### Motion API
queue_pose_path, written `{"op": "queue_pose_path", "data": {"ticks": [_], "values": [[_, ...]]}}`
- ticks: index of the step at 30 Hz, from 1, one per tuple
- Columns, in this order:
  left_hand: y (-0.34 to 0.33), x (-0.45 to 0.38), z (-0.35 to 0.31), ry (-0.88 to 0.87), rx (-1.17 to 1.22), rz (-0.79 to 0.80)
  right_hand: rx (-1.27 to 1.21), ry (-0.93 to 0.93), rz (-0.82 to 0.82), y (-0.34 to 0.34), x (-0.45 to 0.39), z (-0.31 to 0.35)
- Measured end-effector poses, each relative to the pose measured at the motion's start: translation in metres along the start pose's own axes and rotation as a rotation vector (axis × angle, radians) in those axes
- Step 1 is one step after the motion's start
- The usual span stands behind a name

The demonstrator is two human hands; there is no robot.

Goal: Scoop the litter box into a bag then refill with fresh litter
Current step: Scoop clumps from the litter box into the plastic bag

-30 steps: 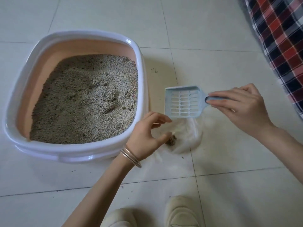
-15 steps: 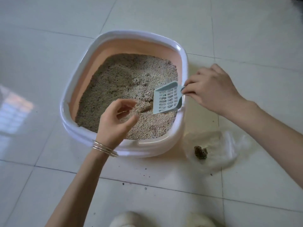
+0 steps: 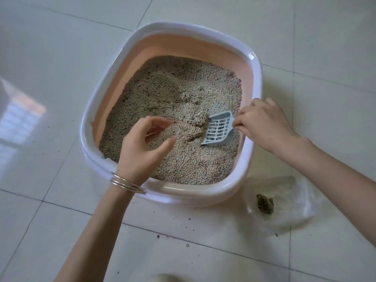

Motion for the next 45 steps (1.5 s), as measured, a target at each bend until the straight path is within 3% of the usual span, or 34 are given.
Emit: {"op": "queue_pose_path", "data": {"ticks": [6,28,39,45], "values": [[0.006,-0.002,0.003,0.016,0.012,0.004,-0.244,0.025,-0.023,-0.009,-0.023,0.0],[0.037,0.004,0.015,0.08,0.009,-0.072,-0.681,0.157,0.005,-0.024,-0.056,0.032],[0.036,0.008,0.009,0.07,0.039,-0.116,-0.886,0.112,-0.273,-0.002,-0.021,0.009],[0.022,0.009,0.003,0.051,0.029,-0.069,-0.913,0.07,-0.263,-0.001,-0.002,-0.007]]}}
Point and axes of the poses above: each hand's wrist, its own x-axis away from the middle knuckle, its own y-axis out of the back of the hand, z = x × y, the point moved 3 cm from there along -x, towards the middle knuckle, and after that the axes turned 3 degrees about -y, right-handed, at the moved point
